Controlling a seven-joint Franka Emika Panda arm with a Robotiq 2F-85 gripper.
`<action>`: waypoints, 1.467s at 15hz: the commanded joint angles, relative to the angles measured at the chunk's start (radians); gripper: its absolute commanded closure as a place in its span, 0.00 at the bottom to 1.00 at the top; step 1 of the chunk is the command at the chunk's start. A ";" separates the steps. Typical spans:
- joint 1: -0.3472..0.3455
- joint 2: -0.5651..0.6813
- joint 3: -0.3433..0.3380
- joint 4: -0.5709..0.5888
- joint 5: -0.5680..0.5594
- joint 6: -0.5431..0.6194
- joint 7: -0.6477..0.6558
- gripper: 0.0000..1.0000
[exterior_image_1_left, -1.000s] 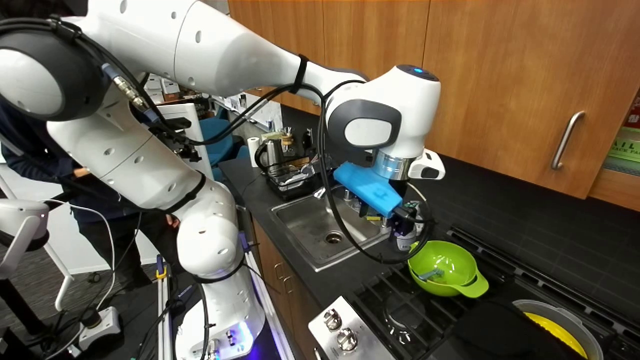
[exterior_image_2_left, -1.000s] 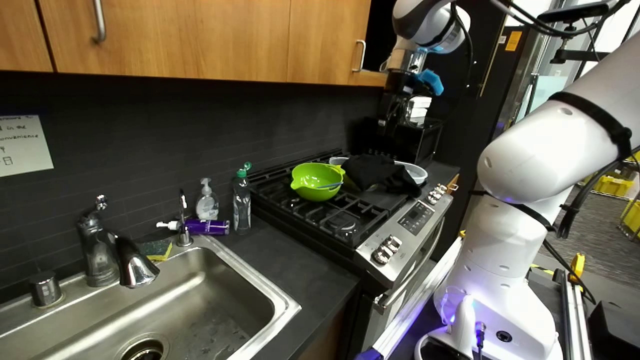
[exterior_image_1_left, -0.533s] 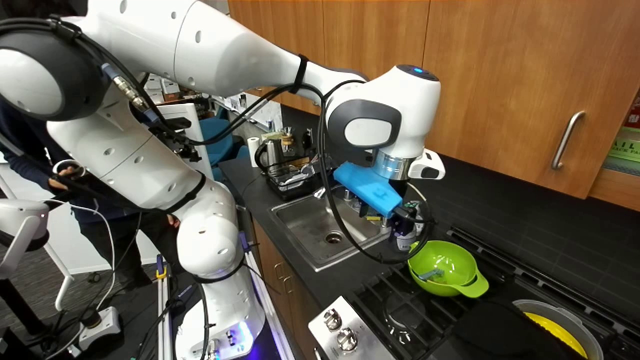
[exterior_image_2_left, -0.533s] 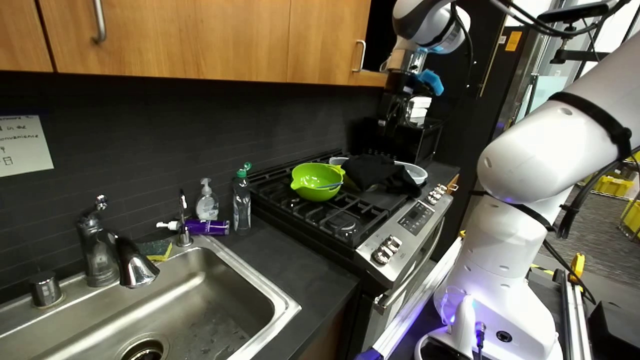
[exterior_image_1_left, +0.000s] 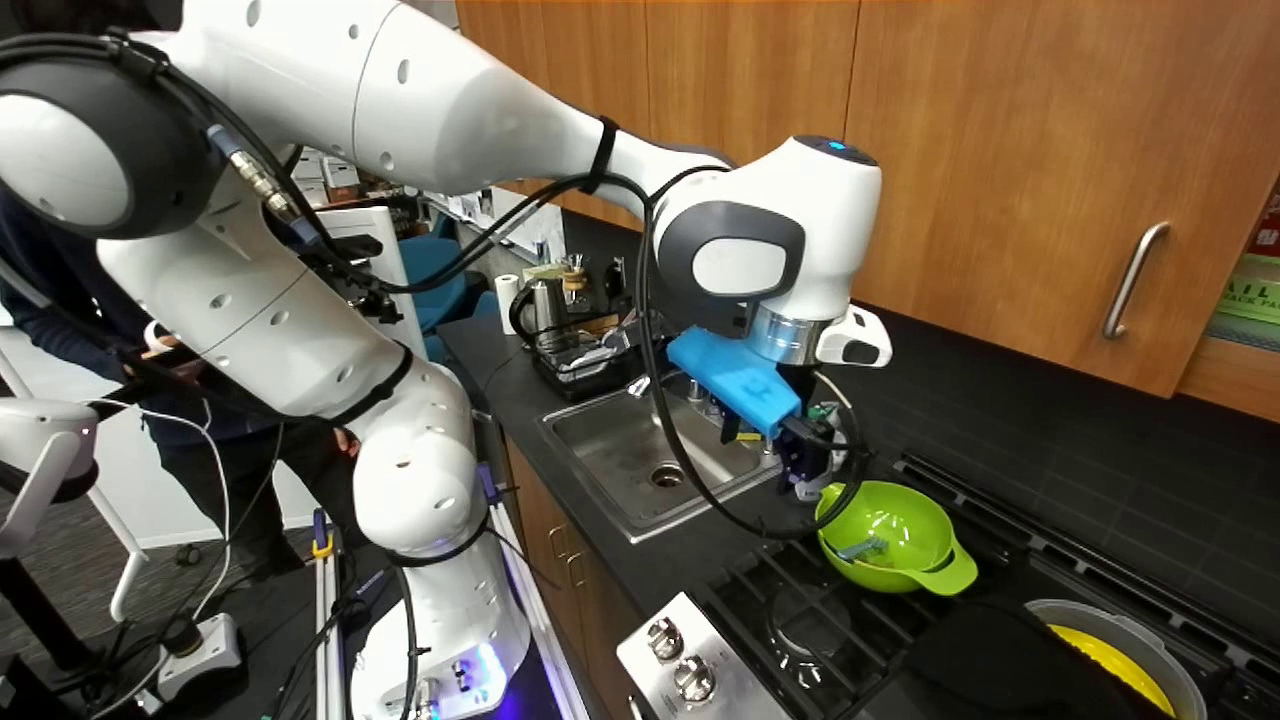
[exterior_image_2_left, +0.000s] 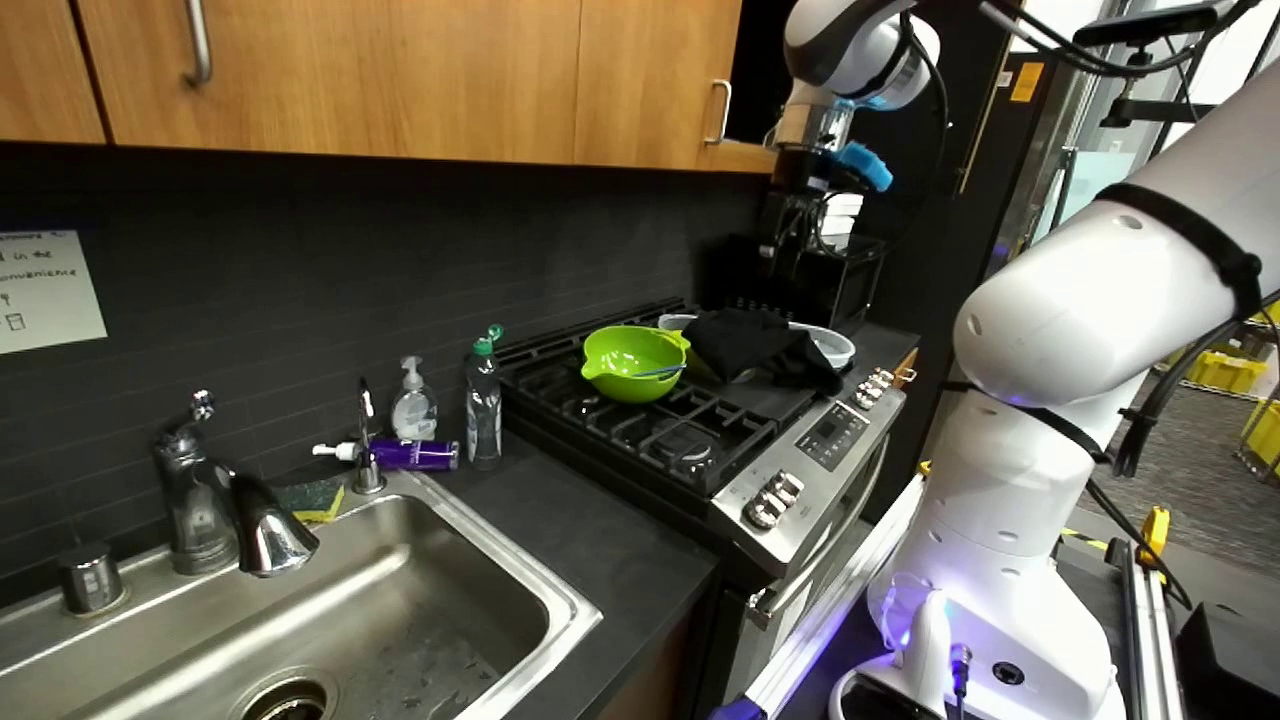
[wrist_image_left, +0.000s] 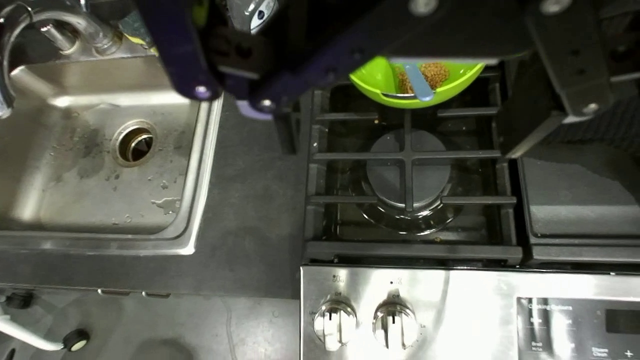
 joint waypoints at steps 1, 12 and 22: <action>0.025 0.062 0.034 0.043 -0.038 0.005 0.041 0.00; 0.031 0.237 0.142 0.155 -0.318 0.011 0.238 0.00; 0.038 0.219 0.092 0.089 -0.256 0.180 0.110 0.00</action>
